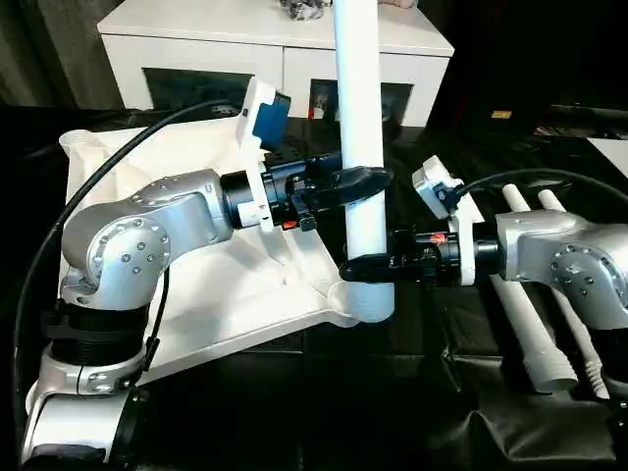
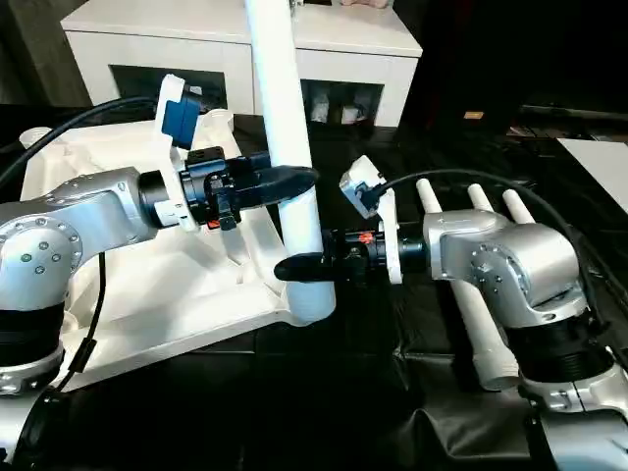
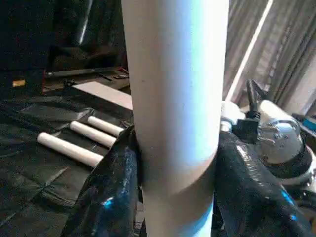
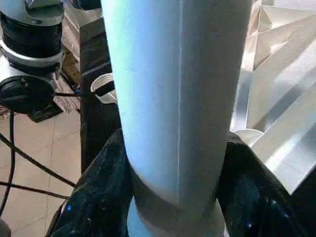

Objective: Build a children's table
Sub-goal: Pick table leg

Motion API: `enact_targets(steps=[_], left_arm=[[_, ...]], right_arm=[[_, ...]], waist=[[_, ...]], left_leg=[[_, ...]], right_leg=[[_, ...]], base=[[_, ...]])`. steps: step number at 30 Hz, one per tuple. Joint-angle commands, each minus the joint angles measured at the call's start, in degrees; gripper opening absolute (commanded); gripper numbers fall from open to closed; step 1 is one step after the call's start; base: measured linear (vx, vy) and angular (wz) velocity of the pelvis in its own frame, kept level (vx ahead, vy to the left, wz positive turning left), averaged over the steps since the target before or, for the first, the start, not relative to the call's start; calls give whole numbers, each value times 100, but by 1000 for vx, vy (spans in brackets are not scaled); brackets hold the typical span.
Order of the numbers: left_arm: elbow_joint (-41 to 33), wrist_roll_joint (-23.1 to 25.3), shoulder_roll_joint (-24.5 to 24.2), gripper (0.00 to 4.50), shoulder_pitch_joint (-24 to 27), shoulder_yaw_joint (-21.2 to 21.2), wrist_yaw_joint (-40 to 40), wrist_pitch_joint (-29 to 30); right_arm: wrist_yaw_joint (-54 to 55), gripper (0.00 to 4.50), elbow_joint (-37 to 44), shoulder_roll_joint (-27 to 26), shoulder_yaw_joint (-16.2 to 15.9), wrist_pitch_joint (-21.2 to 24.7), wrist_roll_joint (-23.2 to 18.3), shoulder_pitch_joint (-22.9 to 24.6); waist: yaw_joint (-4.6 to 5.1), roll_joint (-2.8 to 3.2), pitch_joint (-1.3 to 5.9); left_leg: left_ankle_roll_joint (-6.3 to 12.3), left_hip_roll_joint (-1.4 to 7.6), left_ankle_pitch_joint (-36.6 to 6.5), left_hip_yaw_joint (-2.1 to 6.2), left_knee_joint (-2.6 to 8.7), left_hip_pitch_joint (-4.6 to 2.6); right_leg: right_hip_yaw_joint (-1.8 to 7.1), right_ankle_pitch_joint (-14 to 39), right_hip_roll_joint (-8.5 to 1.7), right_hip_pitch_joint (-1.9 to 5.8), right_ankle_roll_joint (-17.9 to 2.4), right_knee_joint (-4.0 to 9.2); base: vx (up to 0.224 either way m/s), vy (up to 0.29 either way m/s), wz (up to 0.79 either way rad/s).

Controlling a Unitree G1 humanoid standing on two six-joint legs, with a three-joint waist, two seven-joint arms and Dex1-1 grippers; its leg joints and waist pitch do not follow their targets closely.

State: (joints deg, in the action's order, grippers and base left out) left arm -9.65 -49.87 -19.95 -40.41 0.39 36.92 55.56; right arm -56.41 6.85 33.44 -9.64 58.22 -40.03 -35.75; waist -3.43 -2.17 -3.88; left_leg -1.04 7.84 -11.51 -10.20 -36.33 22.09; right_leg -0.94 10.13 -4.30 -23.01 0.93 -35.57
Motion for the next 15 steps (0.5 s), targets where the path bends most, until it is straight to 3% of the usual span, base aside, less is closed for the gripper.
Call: enact_targets(steps=[1, 7, 8, 9, 11, 15], left_arm=[[-72, -144, -20, 256, 7, -34, 73, 131], [-305, -254, -88, 306, 169, -22, 168, 229], [-324, -257, -90, 324, 181, -14, 174, 222], [-325, -246, -89, 324, 183, 4, 167, 220], [-272, -166, -71, 338, 216, 49, 147, 158], [-218, -102, -39, 355, 233, 62, 121, 79]], right_arm=[[240, 191, 4, -63, 243, -55, 24, 43], [380, 189, -4, -99, 568, 51, -130, 130], [385, 189, 9, -82, 617, 62, -151, 161], [417, 189, 17, -75, 678, 81, -174, 193], [536, 188, 24, -66, 826, 86, -196, 269], [668, 188, -24, -87, 982, 85, -234, 283]], waist=[[-10, -39, 414], [-27, -27, 412], [-26, -2, 409], [-27, -10, 409], [-18, 37, 405], [-7, 34, 405]], left_leg=[[-217, 430, -783, 147, 471, -138], [-228, 431, -847, 144, 474, -141], [-245, 431, -880, 148, 482, -141], [-267, 431, -912, 147, 485, -149], [-333, 421, -1021, 149, 491, -155], [-355, 413, -1110, 155, 491, -142]], right_leg=[[187, 1228, -371, 233, -1371, 352], [192, 1267, -370, 234, -1354, 353], [189, 1288, -363, 226, -1340, 356], [186, 1310, -357, 218, -1336, 354], [184, 1402, -343, 209, -1306, 372], [188, 1447, -355, 222, -1286, 389]], base=[[0, 0, 0], [0, 0, 0], [0, 0, 0], [0, 0, 0], [0, 0, 0], [0, 0, 0]])
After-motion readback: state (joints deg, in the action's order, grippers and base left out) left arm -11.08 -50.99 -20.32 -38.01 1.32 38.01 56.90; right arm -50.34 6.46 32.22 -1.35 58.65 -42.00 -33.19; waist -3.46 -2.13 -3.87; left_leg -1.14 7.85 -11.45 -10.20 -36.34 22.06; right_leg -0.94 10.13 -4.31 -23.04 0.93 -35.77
